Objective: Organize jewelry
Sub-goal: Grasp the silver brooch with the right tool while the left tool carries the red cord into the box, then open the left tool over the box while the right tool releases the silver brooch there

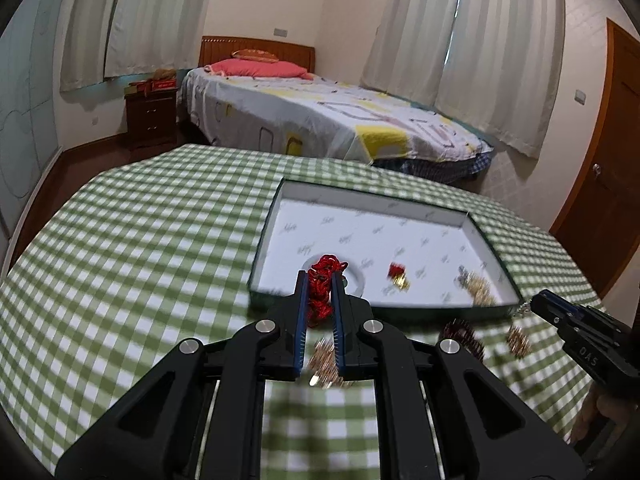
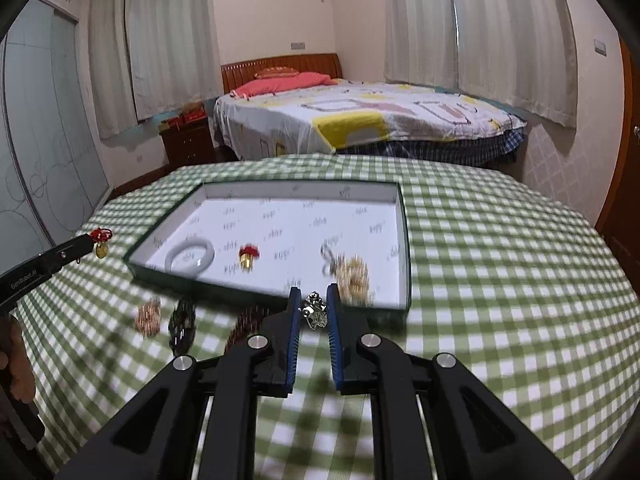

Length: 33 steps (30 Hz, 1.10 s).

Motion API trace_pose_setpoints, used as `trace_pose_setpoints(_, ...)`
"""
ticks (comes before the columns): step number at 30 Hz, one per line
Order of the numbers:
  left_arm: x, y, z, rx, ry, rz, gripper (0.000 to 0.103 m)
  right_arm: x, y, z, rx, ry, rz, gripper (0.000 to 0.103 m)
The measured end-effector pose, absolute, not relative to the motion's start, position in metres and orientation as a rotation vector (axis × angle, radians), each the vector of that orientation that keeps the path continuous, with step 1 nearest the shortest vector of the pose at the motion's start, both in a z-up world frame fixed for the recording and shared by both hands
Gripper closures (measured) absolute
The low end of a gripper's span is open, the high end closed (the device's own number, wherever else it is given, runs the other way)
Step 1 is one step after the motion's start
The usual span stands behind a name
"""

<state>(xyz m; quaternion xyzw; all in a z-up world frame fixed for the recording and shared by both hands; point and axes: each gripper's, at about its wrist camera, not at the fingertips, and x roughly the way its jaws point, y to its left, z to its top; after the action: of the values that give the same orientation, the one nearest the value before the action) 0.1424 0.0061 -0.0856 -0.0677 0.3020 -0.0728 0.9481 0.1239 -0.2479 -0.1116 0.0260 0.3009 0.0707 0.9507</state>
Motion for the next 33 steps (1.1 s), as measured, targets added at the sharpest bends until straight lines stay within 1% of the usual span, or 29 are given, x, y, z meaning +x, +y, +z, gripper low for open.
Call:
trace_pose_setpoints(5,0.173,-0.007,-0.074,-0.125,0.580,-0.169,0.092,0.151,-0.250,-0.098,0.057,0.572,0.138,0.089)
trace_pose_setpoints(9,0.209,-0.015,-0.076,-0.126,0.593,-0.179,0.092,0.179,-0.255,-0.099,0.059,0.572,0.127,0.089)
trace_pose_setpoints(19,0.296,-0.028,-0.117,-0.087,0.705,-0.144,0.092,0.240,-0.271,-0.130,0.073,0.656,0.104,0.089)
trace_pose_setpoints(24,0.314,-0.028,-0.136,-0.075,0.783,-0.134,0.092,0.258,-0.271,-0.146,0.081,0.726,0.107,0.089)
trace_pose_setpoints(28,0.323,-0.027,-0.150,-0.091,0.853,-0.133,0.092,0.261,-0.271,-0.144,0.071,0.741,0.105,0.089)
trace_pose_setpoints(33,0.324,-0.027,-0.158,-0.094,0.878,-0.131,0.091,0.263,-0.272,-0.145,0.065,0.747,0.103,0.088)
